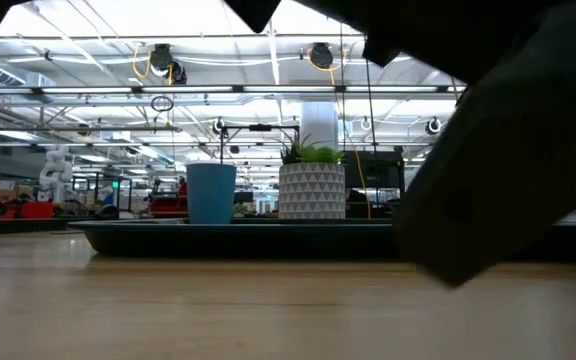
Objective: Pick and place plate/cup/fork/spoon on tray
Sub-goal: Put the green plate to the bottom of the blue cup on the black serving tray
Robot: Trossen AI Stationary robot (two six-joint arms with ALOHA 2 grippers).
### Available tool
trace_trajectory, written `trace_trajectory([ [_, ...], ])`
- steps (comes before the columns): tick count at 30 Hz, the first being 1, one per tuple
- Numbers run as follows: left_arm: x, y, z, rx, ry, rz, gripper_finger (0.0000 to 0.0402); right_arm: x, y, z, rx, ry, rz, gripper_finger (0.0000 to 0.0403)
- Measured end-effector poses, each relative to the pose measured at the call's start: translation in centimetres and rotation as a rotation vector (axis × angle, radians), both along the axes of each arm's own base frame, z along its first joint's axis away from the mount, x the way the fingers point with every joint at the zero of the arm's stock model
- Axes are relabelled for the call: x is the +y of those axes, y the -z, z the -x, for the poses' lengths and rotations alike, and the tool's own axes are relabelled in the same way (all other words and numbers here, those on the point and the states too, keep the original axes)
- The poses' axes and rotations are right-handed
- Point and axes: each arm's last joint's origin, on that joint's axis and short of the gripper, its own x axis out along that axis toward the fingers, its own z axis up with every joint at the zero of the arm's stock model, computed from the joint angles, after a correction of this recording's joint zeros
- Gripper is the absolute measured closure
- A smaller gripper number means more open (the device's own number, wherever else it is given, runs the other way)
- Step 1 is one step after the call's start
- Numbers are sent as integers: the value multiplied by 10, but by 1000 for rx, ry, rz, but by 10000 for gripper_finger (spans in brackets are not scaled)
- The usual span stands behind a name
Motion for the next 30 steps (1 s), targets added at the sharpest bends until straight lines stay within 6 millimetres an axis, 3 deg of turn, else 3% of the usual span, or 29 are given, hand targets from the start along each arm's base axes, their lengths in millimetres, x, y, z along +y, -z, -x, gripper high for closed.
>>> trace_trajectory([
  [6,1,-3,-2,-10,-12,27,380,-3,1,1,-38,-65,65,249],
  [10,2,-4,-2,-4,-10,63,392,-4,2,1,-56,-127,97,236],
  [14,3,-5,-3,7,-13,92,390,-7,4,4,-27,-152,128,269],
  [21,3,-9,-5,-16,-51,136,372,-8,4,7,35,-185,114,384],
  [25,-1,-10,-4,-40,-92,127,361,-7,4,7,62,-162,94,387],
  [30,-9,-14,-1,-97,-141,103,296,-7,-2,10,89,-140,48,396],
])
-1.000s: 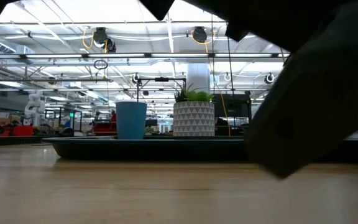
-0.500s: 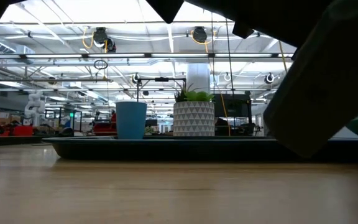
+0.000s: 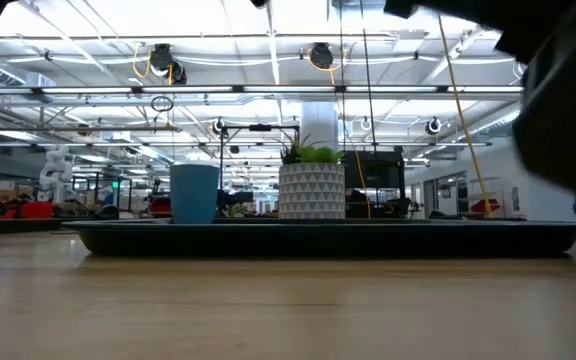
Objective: Pick and place plate/cup/fork/spoon on tray
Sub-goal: Put the green plate to the bottom of the blue cup on the black serving tray
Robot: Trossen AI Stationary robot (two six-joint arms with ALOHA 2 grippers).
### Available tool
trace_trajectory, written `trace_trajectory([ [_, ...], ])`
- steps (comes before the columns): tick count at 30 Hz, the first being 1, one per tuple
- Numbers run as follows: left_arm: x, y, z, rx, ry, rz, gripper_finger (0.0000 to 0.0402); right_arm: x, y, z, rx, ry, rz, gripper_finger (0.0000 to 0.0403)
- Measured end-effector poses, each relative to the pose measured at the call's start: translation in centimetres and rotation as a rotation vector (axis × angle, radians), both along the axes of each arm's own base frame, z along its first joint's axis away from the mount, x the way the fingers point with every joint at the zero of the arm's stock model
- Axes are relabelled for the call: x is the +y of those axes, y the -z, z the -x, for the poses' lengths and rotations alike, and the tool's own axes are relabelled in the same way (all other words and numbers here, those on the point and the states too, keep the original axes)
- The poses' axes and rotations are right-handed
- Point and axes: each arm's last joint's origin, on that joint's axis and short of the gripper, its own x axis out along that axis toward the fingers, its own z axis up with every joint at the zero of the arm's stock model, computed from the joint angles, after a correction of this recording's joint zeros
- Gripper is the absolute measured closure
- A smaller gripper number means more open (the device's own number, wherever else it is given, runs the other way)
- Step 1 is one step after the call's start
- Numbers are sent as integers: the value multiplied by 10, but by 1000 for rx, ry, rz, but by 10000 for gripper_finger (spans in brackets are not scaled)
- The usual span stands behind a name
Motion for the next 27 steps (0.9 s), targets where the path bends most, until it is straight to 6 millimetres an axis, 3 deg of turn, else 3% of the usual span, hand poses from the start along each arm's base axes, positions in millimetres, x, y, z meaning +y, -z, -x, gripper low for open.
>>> trace_trajectory([
  [5,-14,-13,9,-35,-99,9,224,-2,-10,2,-6,20,-43,398],
  [11,-27,-55,35,34,-199,95,184,-3,-26,3,-37,42,-123,400],
  [18,-9,-108,77,266,-394,195,200,-6,-46,5,-73,68,-214,401],
  [23,7,-115,107,453,-589,155,235,-13,-69,5,-171,27,-234,402],
  [27,6,-108,124,548,-693,109,262,-16,-90,1,-296,-23,-197,401],
])
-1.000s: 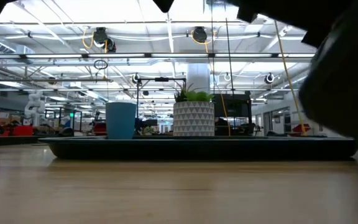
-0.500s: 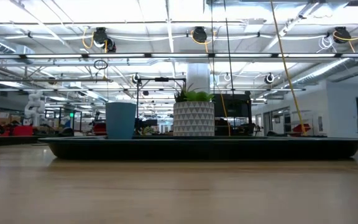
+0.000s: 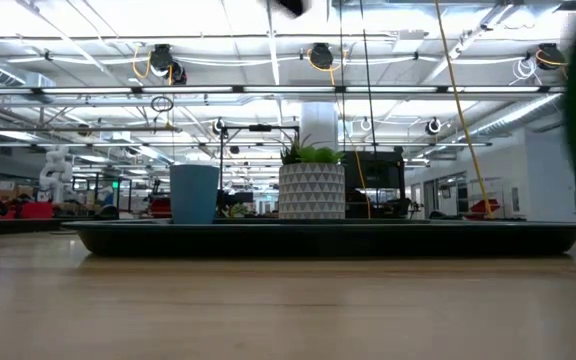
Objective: Pick and place plate/cup/fork/spoon on tray
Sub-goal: Put the green plate to the bottom of the blue cup on the black serving tray
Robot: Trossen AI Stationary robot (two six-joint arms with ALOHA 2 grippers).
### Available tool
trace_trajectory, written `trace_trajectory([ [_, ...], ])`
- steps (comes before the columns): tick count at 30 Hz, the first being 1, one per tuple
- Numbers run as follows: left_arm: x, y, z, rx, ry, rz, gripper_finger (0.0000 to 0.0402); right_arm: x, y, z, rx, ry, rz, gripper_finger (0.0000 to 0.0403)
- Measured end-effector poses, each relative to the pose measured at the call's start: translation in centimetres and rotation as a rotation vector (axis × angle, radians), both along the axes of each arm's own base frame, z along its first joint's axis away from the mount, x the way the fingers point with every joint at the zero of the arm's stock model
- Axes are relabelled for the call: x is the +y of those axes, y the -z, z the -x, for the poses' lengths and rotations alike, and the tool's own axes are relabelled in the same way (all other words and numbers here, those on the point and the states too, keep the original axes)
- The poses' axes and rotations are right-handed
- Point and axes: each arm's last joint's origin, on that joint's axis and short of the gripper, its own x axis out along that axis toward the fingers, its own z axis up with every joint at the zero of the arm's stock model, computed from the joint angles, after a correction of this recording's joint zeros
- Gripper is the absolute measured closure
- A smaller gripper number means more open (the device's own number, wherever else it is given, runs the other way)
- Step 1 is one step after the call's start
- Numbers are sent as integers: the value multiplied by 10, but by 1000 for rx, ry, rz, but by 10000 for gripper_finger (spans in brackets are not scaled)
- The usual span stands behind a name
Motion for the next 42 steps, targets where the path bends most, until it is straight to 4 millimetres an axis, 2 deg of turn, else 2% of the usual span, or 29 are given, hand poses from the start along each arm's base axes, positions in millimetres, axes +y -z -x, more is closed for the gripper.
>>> trace_trajectory([
  [5,-15,18,23,69,-45,-8,282,-3,-15,-7,-114,-81,50,401],
  [9,-25,32,41,88,-89,5,290,-10,-15,-15,-149,-120,104,401],
  [14,-25,53,62,102,-231,40,291,-20,-14,-24,-151,-155,147,401],
  [22,-25,88,90,106,-408,65,291,-29,-28,-27,-354,-262,242,402],
  [32,-10,122,116,46,-585,-14,291,-54,-50,-20,-650,-255,658,402],
  [36,-4,131,121,43,-596,-37,291,-60,-52,-25,-711,-232,837,403],
  [42,8,140,120,-23,-612,-81,291,-74,-56,-33,-747,-103,1116,403],
])
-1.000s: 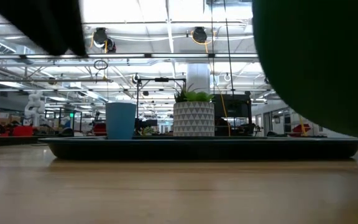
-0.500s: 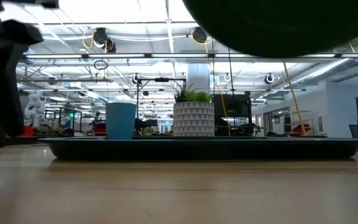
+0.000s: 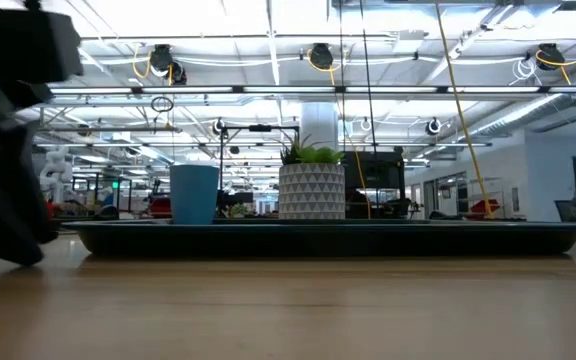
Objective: Pick and place plate/cup/fork/spoon on tray
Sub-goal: Put the green plate to the bottom of the blue cup on the black serving tray
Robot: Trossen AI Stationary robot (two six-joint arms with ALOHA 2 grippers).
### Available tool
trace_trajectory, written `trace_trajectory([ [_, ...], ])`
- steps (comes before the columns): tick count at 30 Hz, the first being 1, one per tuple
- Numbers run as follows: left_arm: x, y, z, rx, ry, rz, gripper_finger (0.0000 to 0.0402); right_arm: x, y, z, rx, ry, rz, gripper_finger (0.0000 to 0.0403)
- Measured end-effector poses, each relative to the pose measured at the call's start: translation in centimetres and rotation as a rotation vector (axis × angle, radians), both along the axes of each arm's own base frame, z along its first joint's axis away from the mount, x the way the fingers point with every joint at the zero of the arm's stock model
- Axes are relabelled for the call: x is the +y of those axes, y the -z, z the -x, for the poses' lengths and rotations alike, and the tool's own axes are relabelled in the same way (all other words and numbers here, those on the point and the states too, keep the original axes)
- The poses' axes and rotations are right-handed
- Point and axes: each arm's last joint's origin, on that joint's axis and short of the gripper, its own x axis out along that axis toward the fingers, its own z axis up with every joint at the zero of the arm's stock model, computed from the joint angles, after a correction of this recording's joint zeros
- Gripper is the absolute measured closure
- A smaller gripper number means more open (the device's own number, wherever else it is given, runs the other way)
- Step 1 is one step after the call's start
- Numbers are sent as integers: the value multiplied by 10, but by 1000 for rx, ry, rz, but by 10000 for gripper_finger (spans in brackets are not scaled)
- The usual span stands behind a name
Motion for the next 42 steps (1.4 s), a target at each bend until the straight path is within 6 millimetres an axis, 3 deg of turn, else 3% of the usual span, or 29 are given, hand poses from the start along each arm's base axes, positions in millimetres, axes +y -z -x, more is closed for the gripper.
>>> trace_trajectory([
  [8,14,7,-7,-14,-14,-19,291,-17,4,-16,1,75,36,403],
  [18,24,8,-14,17,-9,-59,291,-32,35,-33,23,132,76,403],
  [23,27,5,-13,32,-17,-58,291,-44,52,-44,78,91,-10,403],
  [28,27,-21,-3,64,-15,28,291,-59,74,-56,134,52,-99,403],
  [37,21,-97,23,-167,105,105,291,-87,113,-76,256,16,-239,403],
  [42,23,-124,35,-303,164,42,291,-91,131,-86,325,-2,-233,403],
])
